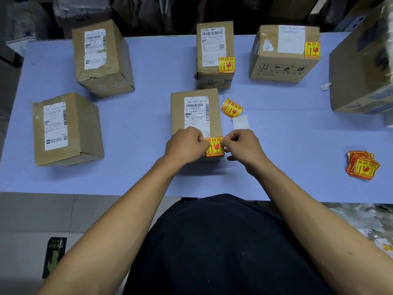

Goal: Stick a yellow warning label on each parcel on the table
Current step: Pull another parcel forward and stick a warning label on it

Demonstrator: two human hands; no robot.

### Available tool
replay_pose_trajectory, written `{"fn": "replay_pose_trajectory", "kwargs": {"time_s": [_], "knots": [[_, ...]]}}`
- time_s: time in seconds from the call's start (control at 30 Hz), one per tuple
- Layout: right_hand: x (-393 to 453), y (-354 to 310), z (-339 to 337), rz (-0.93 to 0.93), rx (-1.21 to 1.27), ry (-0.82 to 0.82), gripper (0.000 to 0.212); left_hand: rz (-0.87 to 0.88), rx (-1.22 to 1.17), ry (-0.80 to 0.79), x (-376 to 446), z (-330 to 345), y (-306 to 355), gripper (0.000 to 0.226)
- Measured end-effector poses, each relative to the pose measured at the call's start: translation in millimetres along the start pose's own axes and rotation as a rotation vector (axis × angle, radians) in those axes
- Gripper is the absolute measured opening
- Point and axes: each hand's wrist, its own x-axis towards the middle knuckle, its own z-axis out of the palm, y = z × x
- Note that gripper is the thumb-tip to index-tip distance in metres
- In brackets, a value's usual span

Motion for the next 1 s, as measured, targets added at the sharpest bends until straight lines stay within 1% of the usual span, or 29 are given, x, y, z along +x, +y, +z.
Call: {"fn": "replay_pose_trajectory", "kwargs": {"time_s": [0.3,0.4,0.47,0.53,0.6,0.63,0.67,0.73,0.77,0.93,1.0], "knots": [[1.0,1.4,-1.0,0.015,0.005,0.007,0.01,0.001,0.082,0.064,-1.0,3.5,4.0,0.018],[1.0,2.7,-1.7,0.013,0.016,-0.002,0.006,0.009,0.17,0.1,-0.7,3.3,6.0,0.019],[3.0,7.0,-2.2,0.018,0.012,0.0,0.006,0.034,0.256,0.163,-2.1,2.6,3.7,0.025],[5.8,12.0,-0.6,0.021,0.02,-0.009,0.02,0.104,0.292,0.269,-4.1,4.1,-6.7,0.038],[6.8,13.0,4.2,0.024,0.023,-0.045,0.042,0.195,0.287,0.358,-5.0,10.8,-21.7,0.055],[6.9,12.4,8.4,0.023,0.021,-0.071,0.052,0.199,0.272,0.364,-4.9,15.1,-28.3,0.063],[6.2,11.4,13.7,0.012,0.026,-0.097,0.058,0.169,0.241,0.34,-4.9,19.8,-33.4,0.069],[4.0,10.8,23.7,-0.033,0.055,-0.132,0.056,0.081,0.135,0.255,-5.2,27.8,-38.5,0.077],[2.7,12.7,26.7,-0.058,0.068,-0.146,0.053,0.065,0.087,0.227,-5.3,31.2,-40.1,0.078],[-4.6,25.8,18.0,-0.123,0.036,-0.284,0.047,0.103,-0.002,0.219,-7.0,34.6,-42.9,0.079],[-2.7,28.2,13.3,-0.129,0.014,-0.318,0.053,0.116,-0.014,0.226,-6.3,33.4,-44.3,0.079]]}}
